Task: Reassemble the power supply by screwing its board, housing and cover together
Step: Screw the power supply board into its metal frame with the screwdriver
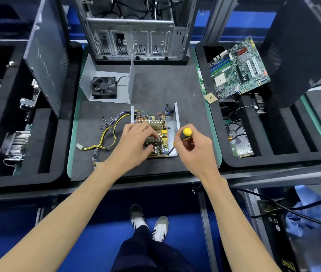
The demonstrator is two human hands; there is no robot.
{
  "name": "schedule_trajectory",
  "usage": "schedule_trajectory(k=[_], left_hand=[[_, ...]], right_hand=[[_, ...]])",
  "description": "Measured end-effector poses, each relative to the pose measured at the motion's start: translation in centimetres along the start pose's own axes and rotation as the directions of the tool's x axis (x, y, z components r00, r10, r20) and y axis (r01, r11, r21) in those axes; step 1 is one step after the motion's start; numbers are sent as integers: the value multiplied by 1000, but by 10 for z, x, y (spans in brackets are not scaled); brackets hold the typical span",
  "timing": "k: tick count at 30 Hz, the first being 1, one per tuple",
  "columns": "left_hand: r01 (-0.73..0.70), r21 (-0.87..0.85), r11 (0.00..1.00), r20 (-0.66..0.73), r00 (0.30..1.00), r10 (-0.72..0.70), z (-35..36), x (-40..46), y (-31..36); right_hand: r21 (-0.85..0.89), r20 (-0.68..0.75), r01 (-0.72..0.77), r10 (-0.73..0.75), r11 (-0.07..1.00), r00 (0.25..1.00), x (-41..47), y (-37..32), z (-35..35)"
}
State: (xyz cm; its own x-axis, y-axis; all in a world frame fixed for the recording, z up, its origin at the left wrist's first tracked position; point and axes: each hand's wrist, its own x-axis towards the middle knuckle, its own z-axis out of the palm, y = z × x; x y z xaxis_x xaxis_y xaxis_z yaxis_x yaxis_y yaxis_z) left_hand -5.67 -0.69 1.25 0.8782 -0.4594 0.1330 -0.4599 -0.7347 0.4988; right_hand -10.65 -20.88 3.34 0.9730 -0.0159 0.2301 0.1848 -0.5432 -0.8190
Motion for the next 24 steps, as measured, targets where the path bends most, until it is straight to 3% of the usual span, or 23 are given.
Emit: schedule_trajectory(k=[24], left_hand=[[-6,-23,1000,-24,1000,6,2,-1,-2]], right_hand=[[-14,60,4,-3,1000,998,5,8,5]])
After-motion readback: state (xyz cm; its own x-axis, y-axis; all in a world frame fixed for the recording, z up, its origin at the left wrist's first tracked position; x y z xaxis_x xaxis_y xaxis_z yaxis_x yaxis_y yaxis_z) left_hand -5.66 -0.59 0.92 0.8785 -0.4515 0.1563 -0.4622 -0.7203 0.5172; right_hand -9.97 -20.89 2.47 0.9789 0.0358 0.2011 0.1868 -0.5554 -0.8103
